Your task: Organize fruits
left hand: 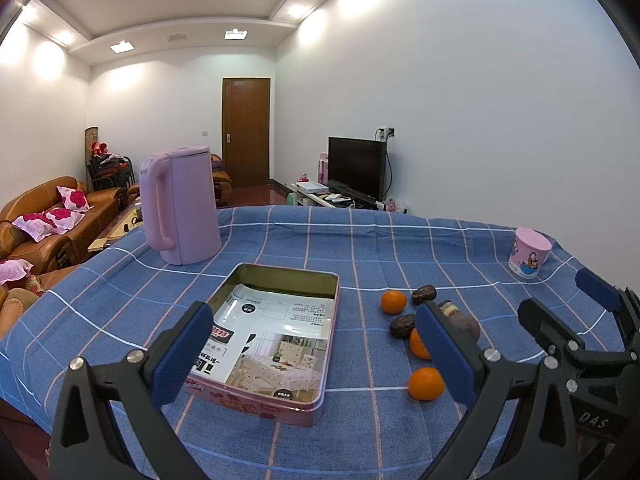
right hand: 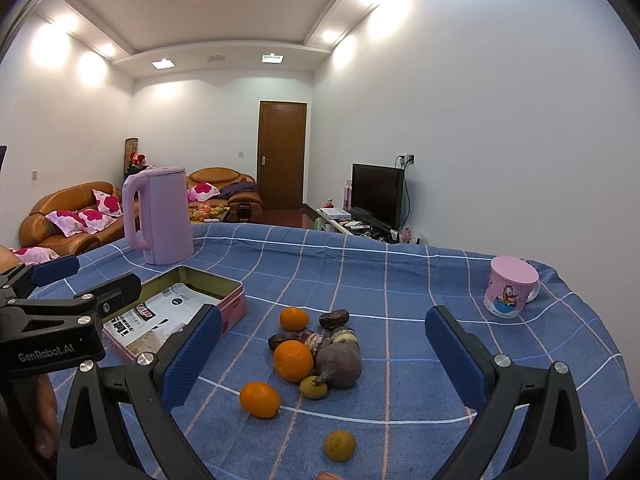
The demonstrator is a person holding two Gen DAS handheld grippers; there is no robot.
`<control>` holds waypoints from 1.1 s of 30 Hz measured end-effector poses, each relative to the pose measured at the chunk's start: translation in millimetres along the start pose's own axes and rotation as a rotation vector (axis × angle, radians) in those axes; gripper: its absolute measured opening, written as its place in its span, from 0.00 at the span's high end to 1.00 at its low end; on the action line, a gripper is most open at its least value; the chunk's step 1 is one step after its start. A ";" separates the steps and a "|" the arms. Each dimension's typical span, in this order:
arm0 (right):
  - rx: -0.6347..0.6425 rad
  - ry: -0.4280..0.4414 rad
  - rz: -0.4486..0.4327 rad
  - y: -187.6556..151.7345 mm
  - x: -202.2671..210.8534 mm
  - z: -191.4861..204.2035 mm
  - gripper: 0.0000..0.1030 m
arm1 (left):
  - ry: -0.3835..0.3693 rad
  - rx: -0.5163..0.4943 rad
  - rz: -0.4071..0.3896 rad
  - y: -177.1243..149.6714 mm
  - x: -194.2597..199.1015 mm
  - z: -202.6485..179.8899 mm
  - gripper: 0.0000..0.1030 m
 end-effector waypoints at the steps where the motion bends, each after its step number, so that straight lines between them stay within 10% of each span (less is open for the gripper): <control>1: -0.001 0.000 0.001 -0.4 -0.1 -0.1 0.01 | 0.000 0.000 0.000 -0.1 0.2 -0.4 0.00; 23: -0.063 -0.037 0.215 -68.4 -8.1 -45.5 0.02 | -0.054 -0.086 0.056 -39.8 -16.7 -37.2 0.00; 33: -0.051 0.082 0.324 -88.0 -27.7 -30.4 0.45 | -0.079 -0.122 0.095 -53.7 -28.3 -51.5 0.00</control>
Point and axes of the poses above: each gripper's, at about its wrist camera, not at the fingertips, and x roughly against the way its jaws point, z to its left, y to its top, the point moved 4 cm from there along -x, roughly the way its jaws point, and after that the axes turned 11 degrees about y, right-handed, at the moved point
